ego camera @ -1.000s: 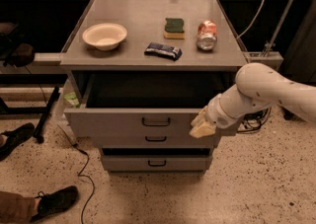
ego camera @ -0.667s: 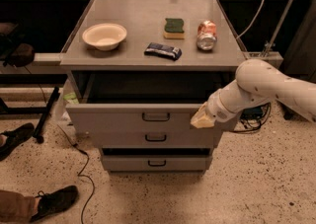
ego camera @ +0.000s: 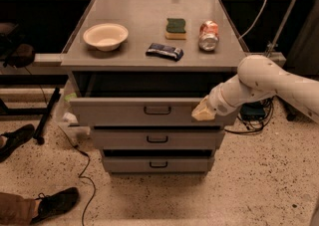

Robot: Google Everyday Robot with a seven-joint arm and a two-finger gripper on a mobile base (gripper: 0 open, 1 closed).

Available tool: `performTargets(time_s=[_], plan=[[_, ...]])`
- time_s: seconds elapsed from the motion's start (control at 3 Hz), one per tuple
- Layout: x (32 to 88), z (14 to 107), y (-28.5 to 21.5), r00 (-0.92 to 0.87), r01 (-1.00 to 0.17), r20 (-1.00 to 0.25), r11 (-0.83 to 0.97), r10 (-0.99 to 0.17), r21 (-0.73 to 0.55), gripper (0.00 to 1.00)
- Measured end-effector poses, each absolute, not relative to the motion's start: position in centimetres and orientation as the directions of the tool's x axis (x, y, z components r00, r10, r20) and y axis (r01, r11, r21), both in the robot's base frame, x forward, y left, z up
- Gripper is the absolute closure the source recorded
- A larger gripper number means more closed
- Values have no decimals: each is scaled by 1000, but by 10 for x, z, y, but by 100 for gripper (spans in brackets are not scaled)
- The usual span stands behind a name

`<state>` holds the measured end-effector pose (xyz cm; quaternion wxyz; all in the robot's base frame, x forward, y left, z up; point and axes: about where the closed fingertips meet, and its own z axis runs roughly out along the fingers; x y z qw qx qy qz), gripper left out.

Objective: Close top drawer

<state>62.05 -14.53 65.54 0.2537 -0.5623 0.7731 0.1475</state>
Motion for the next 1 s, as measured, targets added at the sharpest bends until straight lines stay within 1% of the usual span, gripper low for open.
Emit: performTargets(time_s=[0.67,1.0], plan=[[623,658,-145,-234,-937,-587,340,-775,-75,13],[620,661,-144,-228,-935,-598,344,-769,-85,0]])
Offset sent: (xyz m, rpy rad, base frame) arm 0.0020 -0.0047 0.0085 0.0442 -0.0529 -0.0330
